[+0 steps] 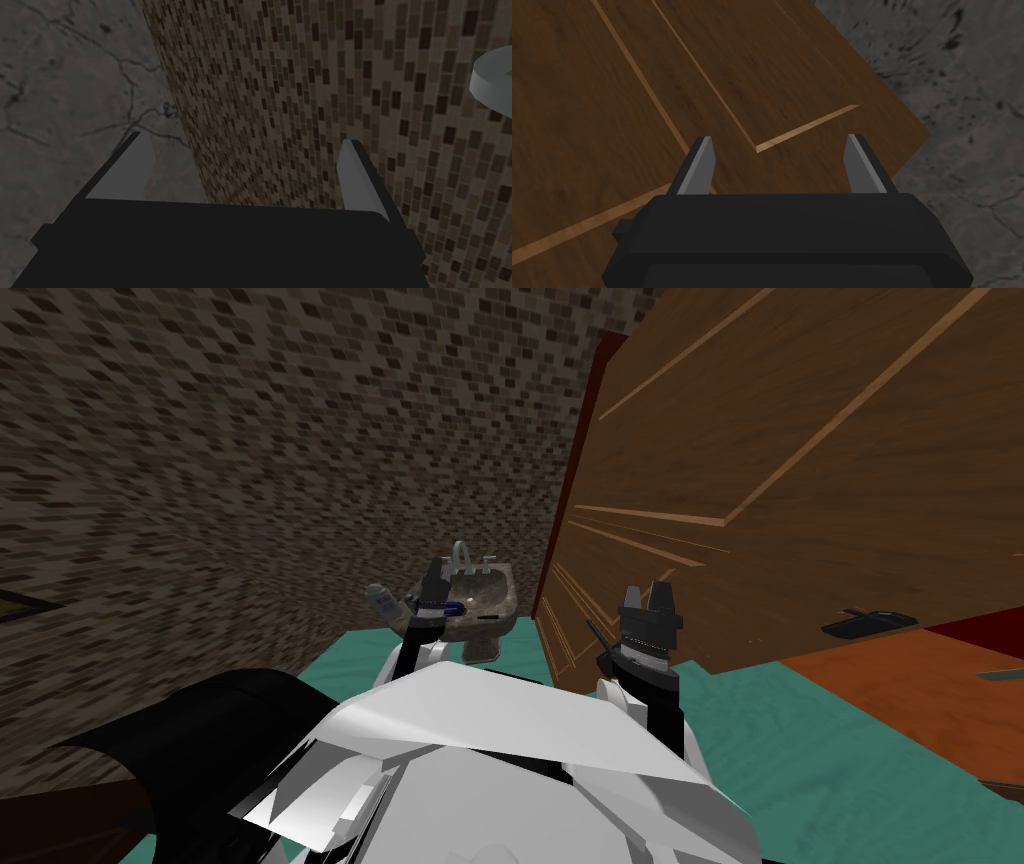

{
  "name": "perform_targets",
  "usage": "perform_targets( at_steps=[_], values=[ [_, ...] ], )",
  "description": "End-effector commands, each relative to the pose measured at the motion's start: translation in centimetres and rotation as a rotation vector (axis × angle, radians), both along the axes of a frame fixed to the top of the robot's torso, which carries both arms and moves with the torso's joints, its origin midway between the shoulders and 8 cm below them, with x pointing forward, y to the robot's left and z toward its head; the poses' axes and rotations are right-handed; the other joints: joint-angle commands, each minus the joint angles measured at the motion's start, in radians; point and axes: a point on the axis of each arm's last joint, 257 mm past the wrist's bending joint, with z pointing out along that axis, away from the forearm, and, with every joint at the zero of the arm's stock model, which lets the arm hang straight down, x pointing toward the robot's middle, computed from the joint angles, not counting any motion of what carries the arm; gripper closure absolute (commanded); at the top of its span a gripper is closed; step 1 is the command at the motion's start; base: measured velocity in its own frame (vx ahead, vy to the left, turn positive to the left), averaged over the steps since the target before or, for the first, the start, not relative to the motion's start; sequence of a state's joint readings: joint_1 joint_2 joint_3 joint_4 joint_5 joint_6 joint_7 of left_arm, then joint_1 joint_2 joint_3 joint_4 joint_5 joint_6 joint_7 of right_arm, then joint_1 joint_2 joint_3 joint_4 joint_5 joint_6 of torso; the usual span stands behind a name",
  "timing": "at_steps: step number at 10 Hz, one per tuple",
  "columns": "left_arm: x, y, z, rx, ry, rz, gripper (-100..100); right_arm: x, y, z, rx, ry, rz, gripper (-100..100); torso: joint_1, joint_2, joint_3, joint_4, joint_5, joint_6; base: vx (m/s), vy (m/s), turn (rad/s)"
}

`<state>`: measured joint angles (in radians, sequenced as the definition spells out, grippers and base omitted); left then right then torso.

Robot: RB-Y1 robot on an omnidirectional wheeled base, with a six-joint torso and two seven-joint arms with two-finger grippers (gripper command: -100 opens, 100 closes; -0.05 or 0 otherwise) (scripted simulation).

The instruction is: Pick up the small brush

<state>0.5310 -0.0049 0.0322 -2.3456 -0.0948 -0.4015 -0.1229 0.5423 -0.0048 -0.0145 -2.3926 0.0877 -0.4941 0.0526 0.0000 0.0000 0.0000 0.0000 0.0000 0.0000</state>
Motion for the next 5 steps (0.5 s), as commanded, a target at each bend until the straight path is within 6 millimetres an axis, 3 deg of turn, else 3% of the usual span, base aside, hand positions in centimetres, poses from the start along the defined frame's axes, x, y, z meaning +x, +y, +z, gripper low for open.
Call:
perform_targets(
  at_steps=[1, 5],
  values=[
    [0.2, -0.2, -0.3, 0.019, 0.019, -0.016, -100, 0.0, 0.0, 0.0, 0.0, 0.0, 0.0, 0, 0.0, 0.0, 0.0, 0.0, 0.0, 0.0, -0.002, -0.012, 0.005],
    [0.8, 0.3, -1.9, 0.027, 0.11, -0.045, -100, 0.0, 0.0, 0.0, 0.0, 0.0, 0.0, 0, -0.003, 0.0, 0.0, 0.0, -0.001, 0.0, -0.006, -0.044, 0.016]
  ],
)
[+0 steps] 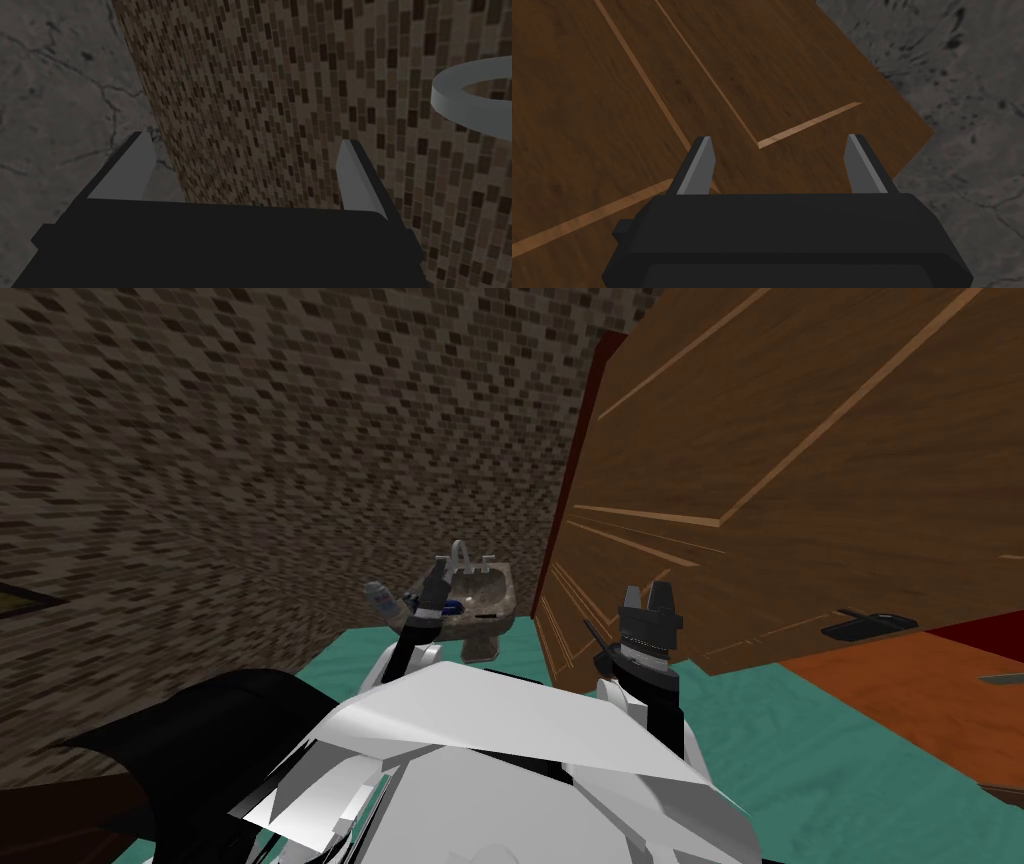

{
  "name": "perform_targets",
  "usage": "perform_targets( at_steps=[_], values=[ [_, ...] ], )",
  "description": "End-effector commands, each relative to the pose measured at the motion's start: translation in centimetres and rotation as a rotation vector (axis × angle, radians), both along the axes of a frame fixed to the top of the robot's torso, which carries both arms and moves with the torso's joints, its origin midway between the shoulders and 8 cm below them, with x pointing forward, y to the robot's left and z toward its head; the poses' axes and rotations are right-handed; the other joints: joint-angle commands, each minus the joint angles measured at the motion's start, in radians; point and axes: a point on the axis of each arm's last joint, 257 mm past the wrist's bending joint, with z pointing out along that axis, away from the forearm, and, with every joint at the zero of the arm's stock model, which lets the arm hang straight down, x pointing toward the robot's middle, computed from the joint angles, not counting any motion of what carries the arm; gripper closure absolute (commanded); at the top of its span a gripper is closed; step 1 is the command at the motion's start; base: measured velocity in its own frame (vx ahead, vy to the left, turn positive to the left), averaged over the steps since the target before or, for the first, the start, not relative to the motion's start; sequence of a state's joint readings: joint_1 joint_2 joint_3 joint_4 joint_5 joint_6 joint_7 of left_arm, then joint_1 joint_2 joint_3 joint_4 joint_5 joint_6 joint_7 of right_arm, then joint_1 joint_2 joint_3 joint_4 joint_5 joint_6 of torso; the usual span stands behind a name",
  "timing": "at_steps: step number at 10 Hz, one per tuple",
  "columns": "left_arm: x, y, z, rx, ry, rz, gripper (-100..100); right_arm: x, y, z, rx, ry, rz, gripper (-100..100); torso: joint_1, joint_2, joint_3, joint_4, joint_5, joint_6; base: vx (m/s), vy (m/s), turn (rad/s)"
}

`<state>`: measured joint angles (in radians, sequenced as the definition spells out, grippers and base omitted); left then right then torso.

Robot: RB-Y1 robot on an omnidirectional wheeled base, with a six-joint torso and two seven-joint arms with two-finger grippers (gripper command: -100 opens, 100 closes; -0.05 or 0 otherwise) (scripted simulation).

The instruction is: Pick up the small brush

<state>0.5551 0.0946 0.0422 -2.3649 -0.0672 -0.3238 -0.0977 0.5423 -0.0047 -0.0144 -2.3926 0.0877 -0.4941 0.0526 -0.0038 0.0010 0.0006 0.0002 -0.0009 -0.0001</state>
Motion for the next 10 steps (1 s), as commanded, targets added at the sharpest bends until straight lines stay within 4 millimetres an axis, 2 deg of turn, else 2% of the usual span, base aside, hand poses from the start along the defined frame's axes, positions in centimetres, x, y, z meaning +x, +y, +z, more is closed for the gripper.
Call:
perform_targets(
  at_steps=[1, 10],
  values=[
    [0.4, 0.6, -1.0, -0.014, 0.052, -0.003, -100, 0.0, 0.0, 0.0, 0.0, 0.0, 0.0, 0, 0.0, 0.0, 0.0, 0.0, 0.0, 0.0, -0.015, -0.059, 0.023],
    [0.8, 4.3, -6.3, -0.148, 0.281, 0.038, -100, 0.0, 0.0, 0.0, 0.0, 0.0, 0.0, 0, 0.0, 0.0, 0.0, 0.0, 0.0, 0.0, -0.013, -0.068, 0.023]
  ],
)
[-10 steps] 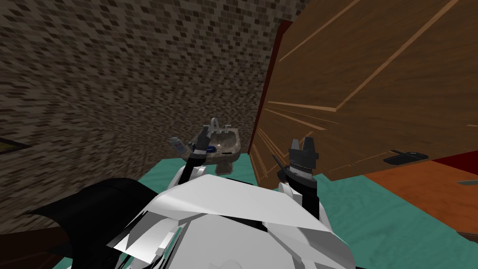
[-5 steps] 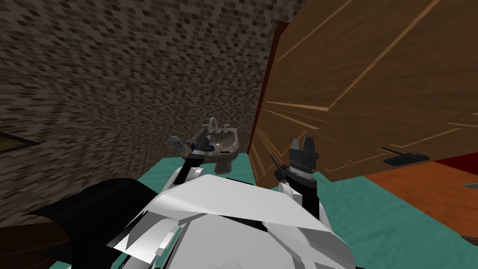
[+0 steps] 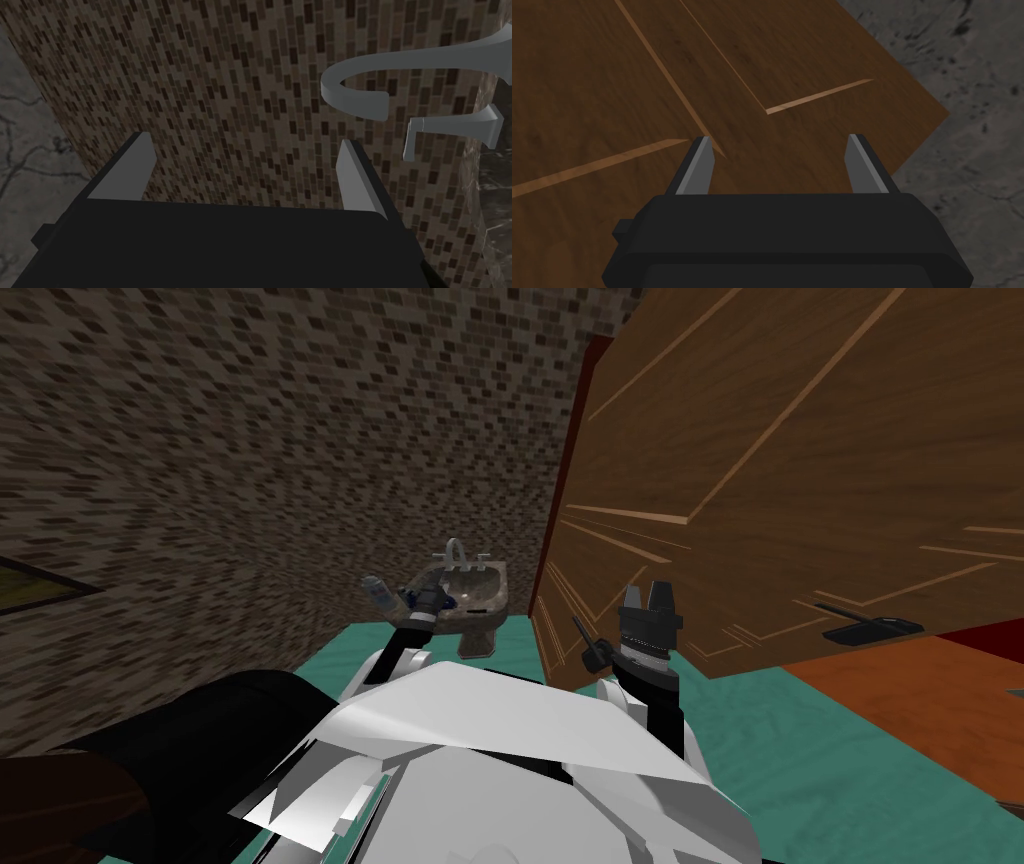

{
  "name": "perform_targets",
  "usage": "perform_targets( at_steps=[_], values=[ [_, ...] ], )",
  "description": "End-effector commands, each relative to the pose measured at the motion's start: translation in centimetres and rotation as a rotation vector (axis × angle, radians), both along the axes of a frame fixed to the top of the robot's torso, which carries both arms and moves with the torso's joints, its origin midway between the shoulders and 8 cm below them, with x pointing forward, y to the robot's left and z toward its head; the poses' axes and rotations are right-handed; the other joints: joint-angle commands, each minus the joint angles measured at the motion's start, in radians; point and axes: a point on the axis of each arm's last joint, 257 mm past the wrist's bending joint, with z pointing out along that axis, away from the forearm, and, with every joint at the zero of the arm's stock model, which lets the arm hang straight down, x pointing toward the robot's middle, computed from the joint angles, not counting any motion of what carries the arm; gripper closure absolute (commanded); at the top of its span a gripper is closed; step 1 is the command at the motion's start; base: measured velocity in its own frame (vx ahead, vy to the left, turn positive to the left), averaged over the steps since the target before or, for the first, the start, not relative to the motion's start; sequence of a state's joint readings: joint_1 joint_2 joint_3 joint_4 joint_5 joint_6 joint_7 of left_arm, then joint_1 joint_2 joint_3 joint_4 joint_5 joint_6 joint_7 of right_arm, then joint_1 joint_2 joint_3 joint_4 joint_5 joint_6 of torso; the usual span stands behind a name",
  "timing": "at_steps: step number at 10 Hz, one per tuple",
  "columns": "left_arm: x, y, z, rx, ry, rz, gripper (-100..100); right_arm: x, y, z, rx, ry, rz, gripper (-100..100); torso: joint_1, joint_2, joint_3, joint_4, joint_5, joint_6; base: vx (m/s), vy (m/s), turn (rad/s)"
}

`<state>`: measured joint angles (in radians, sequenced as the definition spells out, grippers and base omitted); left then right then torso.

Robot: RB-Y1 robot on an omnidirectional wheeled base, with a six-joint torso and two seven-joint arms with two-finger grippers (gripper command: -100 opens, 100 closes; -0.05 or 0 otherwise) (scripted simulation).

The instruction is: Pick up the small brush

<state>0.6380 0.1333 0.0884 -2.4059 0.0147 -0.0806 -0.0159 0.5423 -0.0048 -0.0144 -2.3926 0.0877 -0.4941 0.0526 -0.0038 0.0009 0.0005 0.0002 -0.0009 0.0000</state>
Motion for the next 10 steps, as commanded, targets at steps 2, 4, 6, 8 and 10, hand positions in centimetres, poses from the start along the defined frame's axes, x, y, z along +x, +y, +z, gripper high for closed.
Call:
perform_targets(
  at_steps=[2, 4, 6, 8, 10],
  values=[
    [0.0, 1.1, -1.5, -0.043, 0.061, 0.016, -100, 0.0, 0.0, 0.0, 0.0, 0.0, 0.0, 0, 0.001, 0.0, 0.0, 0.0, 0.0, 0.0, -0.015, -0.053, 0.021],
    [-0.1, 1.8, -2.6, -0.073, 0.105, 0.028, -100, 0.0, 0.0, 0.0, 0.0, 0.0, 0.0, 0, 0.0, 0.0, 0.0, 0.0, 0.0, 0.0, -0.012, -0.062, 0.02],
    [-0.3, 2.4, -3.8, -0.103, 0.148, 0.038, -100, 0.0, 0.0, 0.0, 0.0, 0.0, 0.0, 0, 0.0, 0.0, 0.0, 0.0, 0.0, 0.0, -0.003, -0.055, 0.025],
    [-0.5, 3.0, -5.3, -0.136, 0.203, 0.051, -100, 0.0, 0.0, 0.0, 0.0, 0.0, 0.0, 0, 0.001, -0.001, 0.0, 0.0, 0.0, 0.0, -0.01, -0.05, 0.025],
    [-0.7, 3.5, -6.6, -0.168, 0.253, 0.061, -100, 0.0, 0.0, 0.0, 0.0, 0.0, 0.0, 0, -0.001, 0.0, 0.0, 0.0, 0.0, 0.0, -0.016, -0.079, 0.035]
  ],
)
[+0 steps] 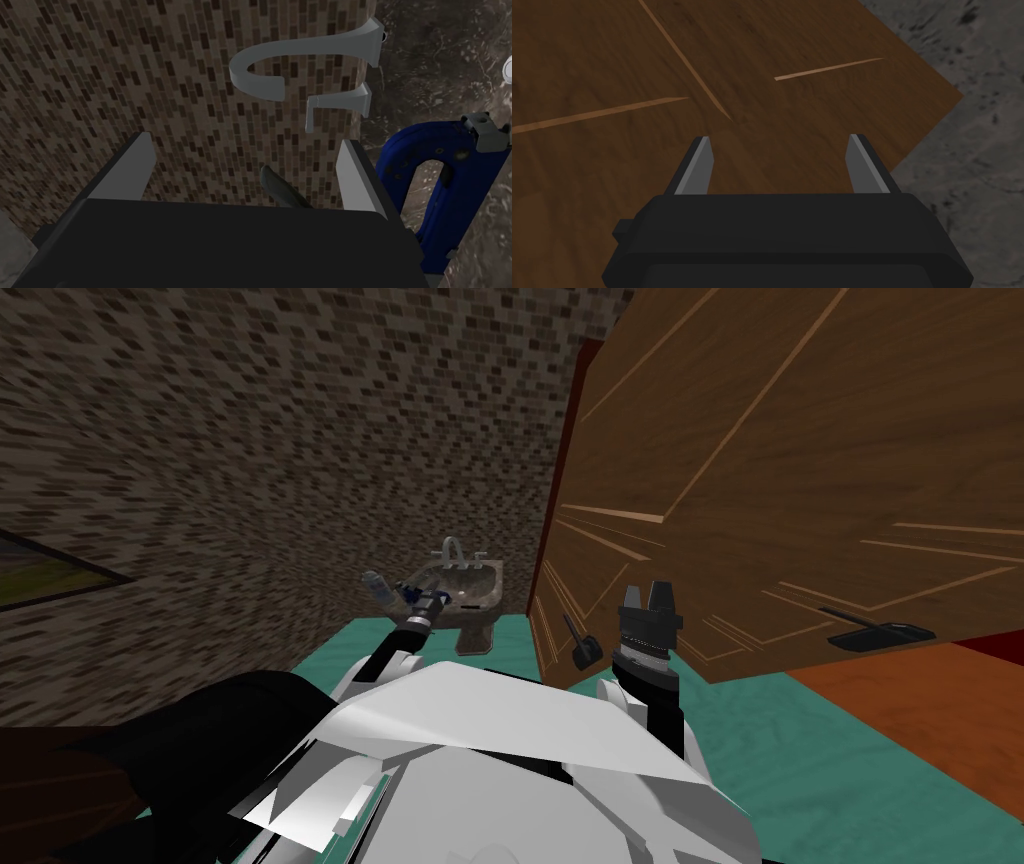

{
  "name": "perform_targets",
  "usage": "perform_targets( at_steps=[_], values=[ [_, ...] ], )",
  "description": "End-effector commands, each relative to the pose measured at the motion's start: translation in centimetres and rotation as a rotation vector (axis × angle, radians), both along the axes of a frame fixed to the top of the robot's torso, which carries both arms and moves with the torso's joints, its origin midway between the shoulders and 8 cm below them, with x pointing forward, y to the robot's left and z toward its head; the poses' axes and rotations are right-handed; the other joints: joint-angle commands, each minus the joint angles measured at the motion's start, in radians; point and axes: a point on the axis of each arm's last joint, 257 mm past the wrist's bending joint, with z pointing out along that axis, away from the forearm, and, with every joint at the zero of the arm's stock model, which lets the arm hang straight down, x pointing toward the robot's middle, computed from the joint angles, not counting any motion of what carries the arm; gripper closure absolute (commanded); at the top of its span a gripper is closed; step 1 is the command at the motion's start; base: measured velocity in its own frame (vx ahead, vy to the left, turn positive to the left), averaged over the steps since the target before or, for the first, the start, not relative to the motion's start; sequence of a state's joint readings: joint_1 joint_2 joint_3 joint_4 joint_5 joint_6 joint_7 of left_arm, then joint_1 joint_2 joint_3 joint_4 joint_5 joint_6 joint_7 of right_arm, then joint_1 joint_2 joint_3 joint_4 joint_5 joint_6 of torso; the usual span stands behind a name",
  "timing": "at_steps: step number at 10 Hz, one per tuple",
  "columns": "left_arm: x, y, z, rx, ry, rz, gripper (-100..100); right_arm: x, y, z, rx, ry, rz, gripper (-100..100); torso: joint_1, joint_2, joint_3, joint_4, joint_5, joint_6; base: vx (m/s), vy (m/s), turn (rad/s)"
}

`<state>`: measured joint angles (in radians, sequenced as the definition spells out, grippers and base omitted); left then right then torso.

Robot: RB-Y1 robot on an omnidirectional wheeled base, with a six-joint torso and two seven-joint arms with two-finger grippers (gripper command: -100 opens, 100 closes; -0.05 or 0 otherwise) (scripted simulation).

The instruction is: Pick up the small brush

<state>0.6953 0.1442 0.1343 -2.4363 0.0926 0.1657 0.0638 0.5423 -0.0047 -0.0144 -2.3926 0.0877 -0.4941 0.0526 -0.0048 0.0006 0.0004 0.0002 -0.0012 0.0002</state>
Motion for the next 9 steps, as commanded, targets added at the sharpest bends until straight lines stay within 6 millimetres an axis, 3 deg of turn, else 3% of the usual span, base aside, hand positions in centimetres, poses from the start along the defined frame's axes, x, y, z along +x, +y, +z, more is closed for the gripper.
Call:
perform_targets(
  at_steps=[1, 9],
  values=[
    [-0.3, 0.6, -1.6, -0.037, 0.054, 0.009, -100, 0.0, 0.0, 0.0, 0.0, 0.0, 0.0, 0, 0.0, 0.0, 0.0, 0.0, 0.0, 0.0, 0.017, -0.065, 0.025],
    [-1.7, 1.5, -7.0, -0.164, 0.251, 0.025, -100, 0.0, 0.0, 0.0, 0.0, 0.0, 0.001, 0, 0.001, -0.004, -0.002, -0.001, 0.0, 0.0, 0.015, -0.04, 0.026]
  ],
)
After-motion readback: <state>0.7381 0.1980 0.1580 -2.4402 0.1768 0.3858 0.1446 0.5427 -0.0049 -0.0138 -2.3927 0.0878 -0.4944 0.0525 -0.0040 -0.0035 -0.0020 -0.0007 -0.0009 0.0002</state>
